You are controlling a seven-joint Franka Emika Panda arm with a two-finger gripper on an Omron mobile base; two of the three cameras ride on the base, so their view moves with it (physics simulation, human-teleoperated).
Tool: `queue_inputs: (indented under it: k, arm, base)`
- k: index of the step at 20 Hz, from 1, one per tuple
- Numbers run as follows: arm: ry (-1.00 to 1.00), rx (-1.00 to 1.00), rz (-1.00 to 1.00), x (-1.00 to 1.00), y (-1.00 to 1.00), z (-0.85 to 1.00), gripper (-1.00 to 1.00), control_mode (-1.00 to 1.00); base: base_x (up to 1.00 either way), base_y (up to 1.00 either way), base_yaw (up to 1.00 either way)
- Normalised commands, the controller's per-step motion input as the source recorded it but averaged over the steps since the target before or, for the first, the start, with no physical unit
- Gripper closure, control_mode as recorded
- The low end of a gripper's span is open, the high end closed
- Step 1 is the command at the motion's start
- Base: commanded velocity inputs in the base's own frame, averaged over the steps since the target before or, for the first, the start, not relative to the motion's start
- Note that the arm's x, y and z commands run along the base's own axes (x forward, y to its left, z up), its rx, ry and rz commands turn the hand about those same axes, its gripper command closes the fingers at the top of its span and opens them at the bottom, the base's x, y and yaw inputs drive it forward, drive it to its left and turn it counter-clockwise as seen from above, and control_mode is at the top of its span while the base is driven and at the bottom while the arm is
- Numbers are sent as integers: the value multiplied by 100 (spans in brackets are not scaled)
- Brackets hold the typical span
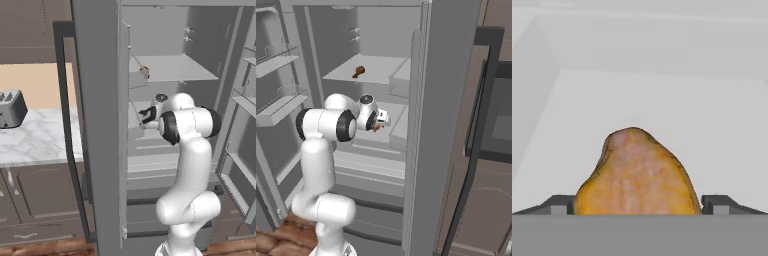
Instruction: Place one broccoli and one chicken drumstick in each tupperware on the nearby counter, to pack two identical lunches.
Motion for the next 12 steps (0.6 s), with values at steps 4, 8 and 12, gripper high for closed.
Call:
queue_inputs:
  k: [4, 8, 12]
  arm:
    - [5, 0, 0, 14, 0, -37, 100, -100]
    - [2, 0, 0, -3, -3, -23, 100, -100]
    - [0, 0, 0, -83, -17, 2, 100, -100]
  base:
    - [0, 0, 0]
    - [0, 0, 0]
    - [0, 0, 0]
